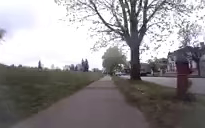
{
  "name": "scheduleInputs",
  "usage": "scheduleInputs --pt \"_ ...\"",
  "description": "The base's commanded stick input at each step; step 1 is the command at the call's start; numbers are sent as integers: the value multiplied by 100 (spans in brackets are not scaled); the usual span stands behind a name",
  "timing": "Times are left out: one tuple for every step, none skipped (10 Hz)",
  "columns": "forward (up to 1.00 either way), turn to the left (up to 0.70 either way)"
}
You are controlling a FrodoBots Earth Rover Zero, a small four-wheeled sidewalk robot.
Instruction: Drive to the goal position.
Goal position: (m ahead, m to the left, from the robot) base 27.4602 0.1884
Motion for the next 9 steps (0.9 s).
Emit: scheduleInputs --pt "100 0" --pt "100 0" --pt "100 0" --pt "100 0" --pt "100 0" --pt "100 0" --pt "100 0" --pt "100 0" --pt "100 0"
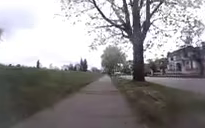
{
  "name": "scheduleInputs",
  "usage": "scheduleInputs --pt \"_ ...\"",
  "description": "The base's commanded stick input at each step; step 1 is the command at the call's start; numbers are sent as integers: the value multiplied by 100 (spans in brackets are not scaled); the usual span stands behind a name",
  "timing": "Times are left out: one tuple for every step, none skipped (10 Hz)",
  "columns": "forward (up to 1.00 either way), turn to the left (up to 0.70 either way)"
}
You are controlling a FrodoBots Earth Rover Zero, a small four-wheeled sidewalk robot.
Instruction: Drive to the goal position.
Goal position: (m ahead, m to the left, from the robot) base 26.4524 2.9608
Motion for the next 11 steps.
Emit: scheduleInputs --pt "100 0" --pt "100 0" --pt "100 0" --pt "100 0" --pt "100 0" --pt "100 0" --pt "100 0" --pt "100 0" --pt "100 0" --pt "100 0" --pt "100 0"
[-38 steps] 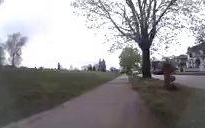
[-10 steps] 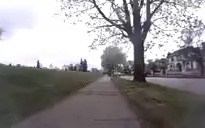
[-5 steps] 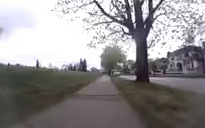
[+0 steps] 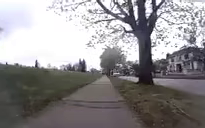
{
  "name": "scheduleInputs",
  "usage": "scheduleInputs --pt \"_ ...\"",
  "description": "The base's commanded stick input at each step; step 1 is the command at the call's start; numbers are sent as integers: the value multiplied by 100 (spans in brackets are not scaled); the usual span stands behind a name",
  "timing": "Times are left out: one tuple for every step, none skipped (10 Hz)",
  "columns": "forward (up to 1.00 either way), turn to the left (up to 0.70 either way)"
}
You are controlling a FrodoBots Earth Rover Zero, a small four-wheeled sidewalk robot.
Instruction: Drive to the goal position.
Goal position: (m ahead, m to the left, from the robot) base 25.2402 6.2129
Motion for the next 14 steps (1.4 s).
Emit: scheduleInputs --pt "100 0" --pt "100 0" --pt "100 0" --pt "100 0" --pt "100 0" --pt "100 0" --pt "100 0" --pt "100 0" --pt "100 0" --pt "100 0" --pt "100 0" --pt "100 0" --pt "100 0" --pt "100 0"
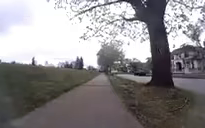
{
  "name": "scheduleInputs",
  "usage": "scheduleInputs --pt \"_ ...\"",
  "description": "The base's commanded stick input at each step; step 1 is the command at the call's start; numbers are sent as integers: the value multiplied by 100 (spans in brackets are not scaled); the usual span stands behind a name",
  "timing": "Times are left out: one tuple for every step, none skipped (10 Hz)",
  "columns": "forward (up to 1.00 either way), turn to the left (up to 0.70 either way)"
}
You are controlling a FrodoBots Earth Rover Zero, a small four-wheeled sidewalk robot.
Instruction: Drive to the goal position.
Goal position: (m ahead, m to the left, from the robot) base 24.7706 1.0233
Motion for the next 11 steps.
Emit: scheduleInputs --pt "100 0" --pt "100 0" --pt "100 0" --pt "100 0" --pt "100 0" --pt "100 0" --pt "100 0" --pt "100 0" --pt "100 0" --pt "100 0" --pt "100 0"
